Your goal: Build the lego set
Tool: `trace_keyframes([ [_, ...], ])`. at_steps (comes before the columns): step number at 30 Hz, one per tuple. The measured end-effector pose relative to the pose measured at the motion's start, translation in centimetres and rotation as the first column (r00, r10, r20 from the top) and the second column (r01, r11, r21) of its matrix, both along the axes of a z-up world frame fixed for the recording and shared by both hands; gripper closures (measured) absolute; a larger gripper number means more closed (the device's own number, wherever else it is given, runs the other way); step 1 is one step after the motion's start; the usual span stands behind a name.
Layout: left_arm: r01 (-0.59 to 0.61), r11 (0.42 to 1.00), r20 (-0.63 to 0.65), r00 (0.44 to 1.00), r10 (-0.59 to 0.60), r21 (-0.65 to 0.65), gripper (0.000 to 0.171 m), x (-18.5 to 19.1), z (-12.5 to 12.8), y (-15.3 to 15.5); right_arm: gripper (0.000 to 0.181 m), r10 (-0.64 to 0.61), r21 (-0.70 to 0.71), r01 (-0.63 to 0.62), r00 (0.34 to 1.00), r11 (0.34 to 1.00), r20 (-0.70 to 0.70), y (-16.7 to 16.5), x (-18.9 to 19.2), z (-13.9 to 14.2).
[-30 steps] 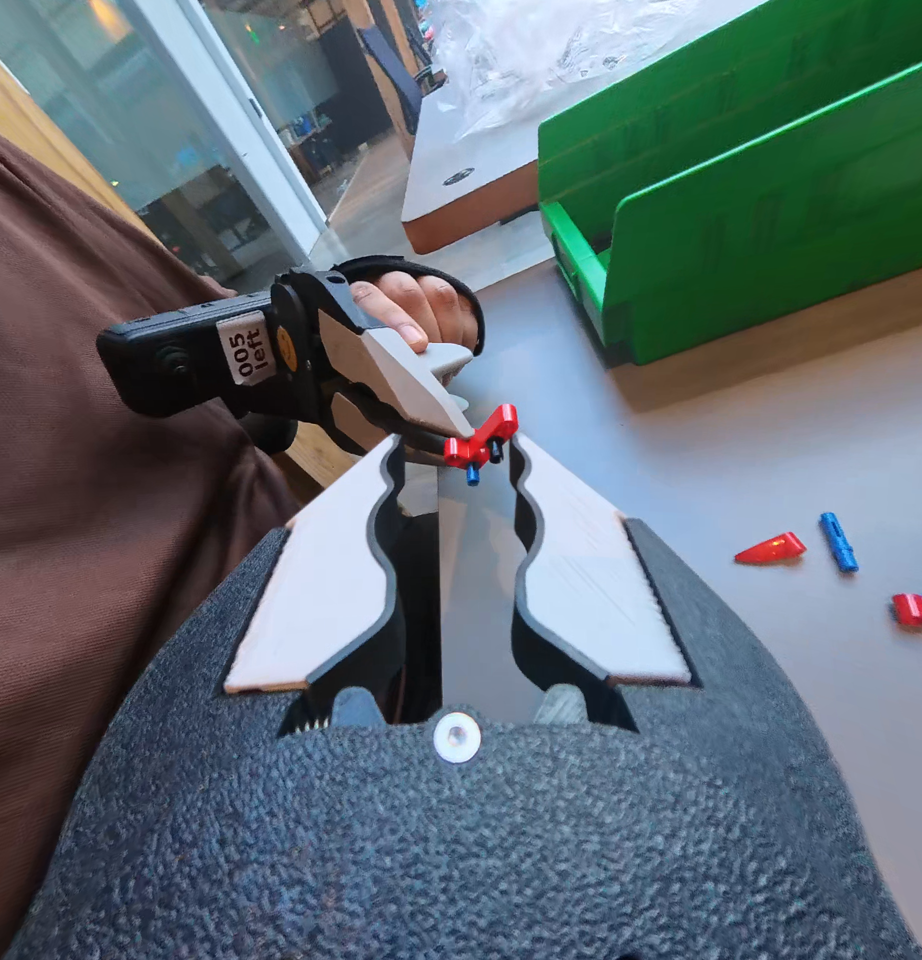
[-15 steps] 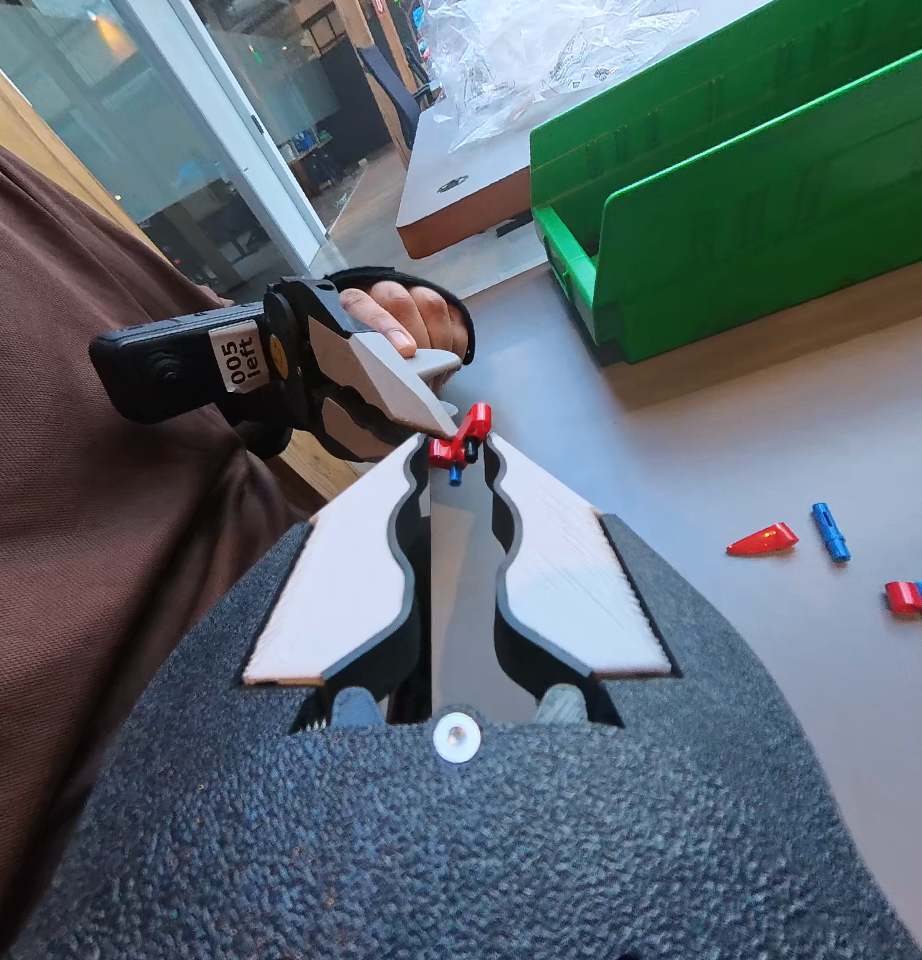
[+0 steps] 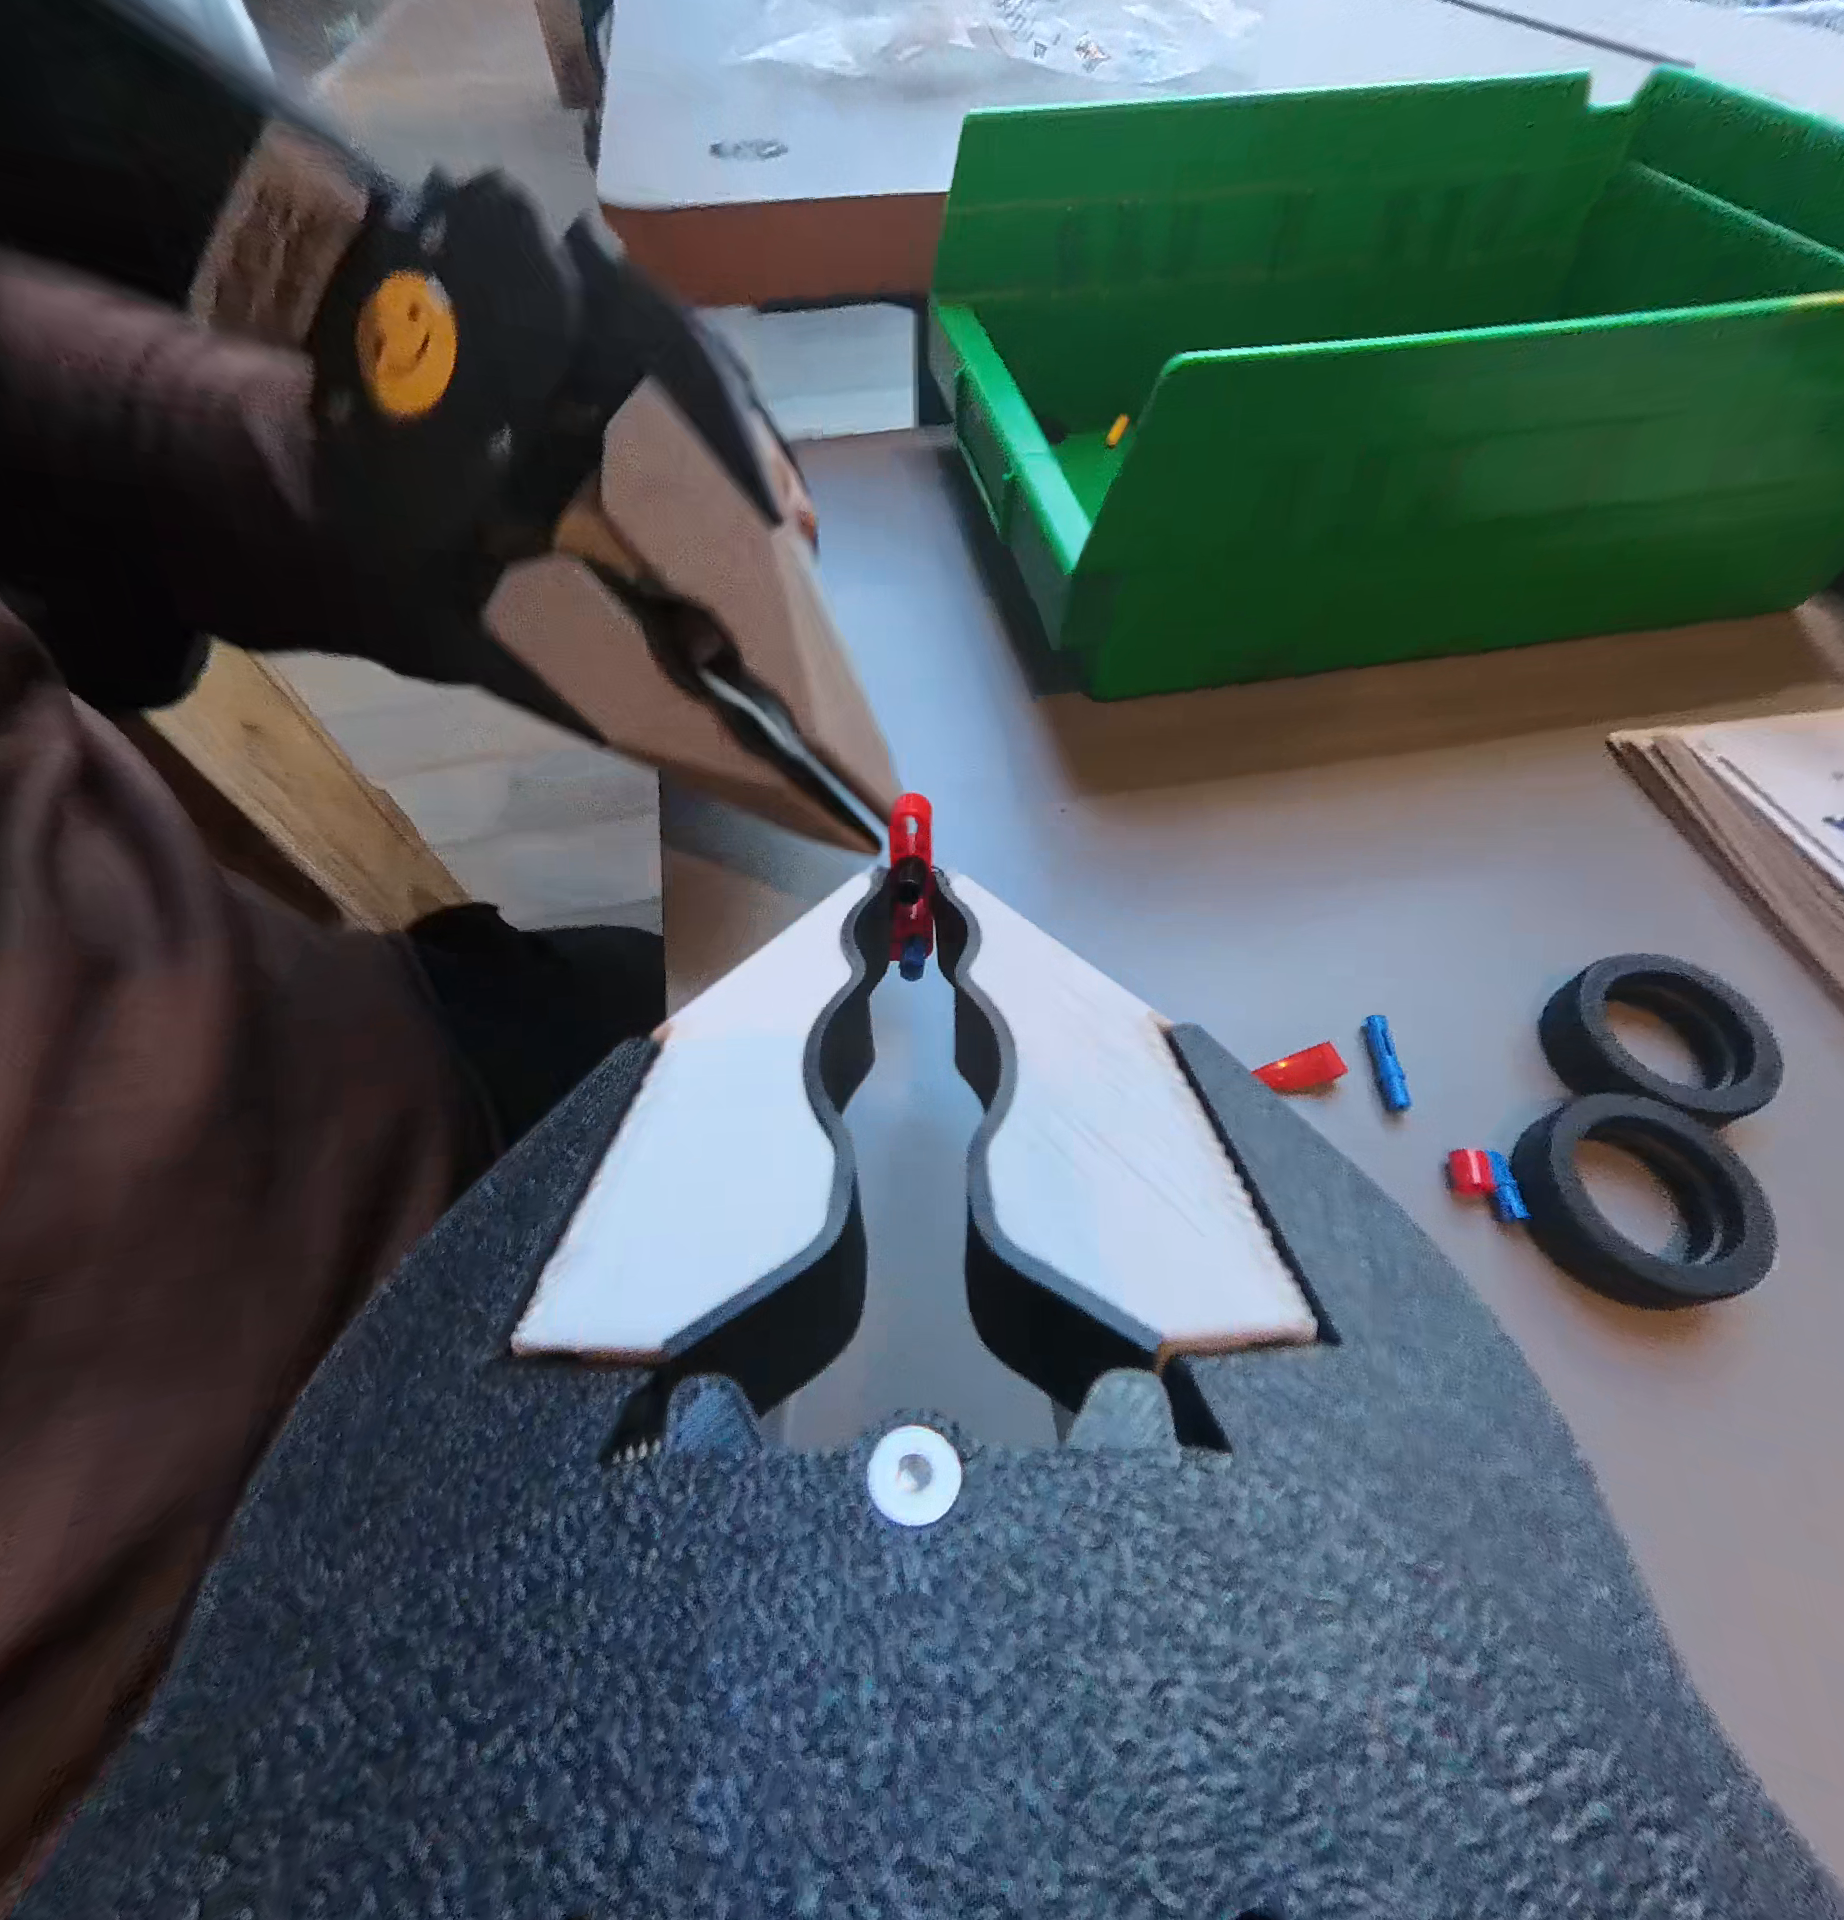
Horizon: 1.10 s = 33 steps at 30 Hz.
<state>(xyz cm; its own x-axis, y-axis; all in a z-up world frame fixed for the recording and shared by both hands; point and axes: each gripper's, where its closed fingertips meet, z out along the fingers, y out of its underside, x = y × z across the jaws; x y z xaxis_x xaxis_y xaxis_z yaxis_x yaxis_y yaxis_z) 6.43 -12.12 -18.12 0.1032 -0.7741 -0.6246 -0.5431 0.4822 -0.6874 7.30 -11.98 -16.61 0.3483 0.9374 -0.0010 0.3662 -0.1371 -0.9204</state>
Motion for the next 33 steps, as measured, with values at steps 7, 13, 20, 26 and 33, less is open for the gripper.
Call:
trace_keyframes([
  [7, 0.125, 0.931, 0.110, 0.990, -0.092, -0.344, 0.154, 0.6, 2.3, 0.0, 0.175, 0.046, 0.087, -0.051, 0.997, 0.995, 0.059, -0.9, -0.6, -0.4],
  [13, 0.210, 0.876, 0.072, 0.977, -0.199, -0.434, 0.164, 1.3, 1.2, -1.5, 0.175, 0.060, 0.089, -0.065, 0.996, 0.994, 0.068, -1.0, -0.5, -0.6],
  [20, 0.283, 0.725, 0.165, 0.959, -0.232, -0.628, 0.163, 1.3, 1.1, -2.5, 0.175, 0.108, 0.094, -0.115, 0.991, 0.989, 0.077, -1.9, -0.6, -0.7],
  [26, 0.309, 0.702, 0.204, 0.951, -0.232, -0.641, 0.161, 1.4, 1.7, -2.5, 0.175, 0.124, 0.088, -0.132, 0.988, 0.987, 0.087, -2.1, -0.8, -0.9],
  [33, 0.226, 0.749, 0.084, 0.971, -0.224, -0.622, 0.167, 1.1, 0.5, -1.8, 0.165, 0.005, -0.012, -0.003, 0.988, 1.000, 0.152, -0.8, 0.0, -2.1],
])
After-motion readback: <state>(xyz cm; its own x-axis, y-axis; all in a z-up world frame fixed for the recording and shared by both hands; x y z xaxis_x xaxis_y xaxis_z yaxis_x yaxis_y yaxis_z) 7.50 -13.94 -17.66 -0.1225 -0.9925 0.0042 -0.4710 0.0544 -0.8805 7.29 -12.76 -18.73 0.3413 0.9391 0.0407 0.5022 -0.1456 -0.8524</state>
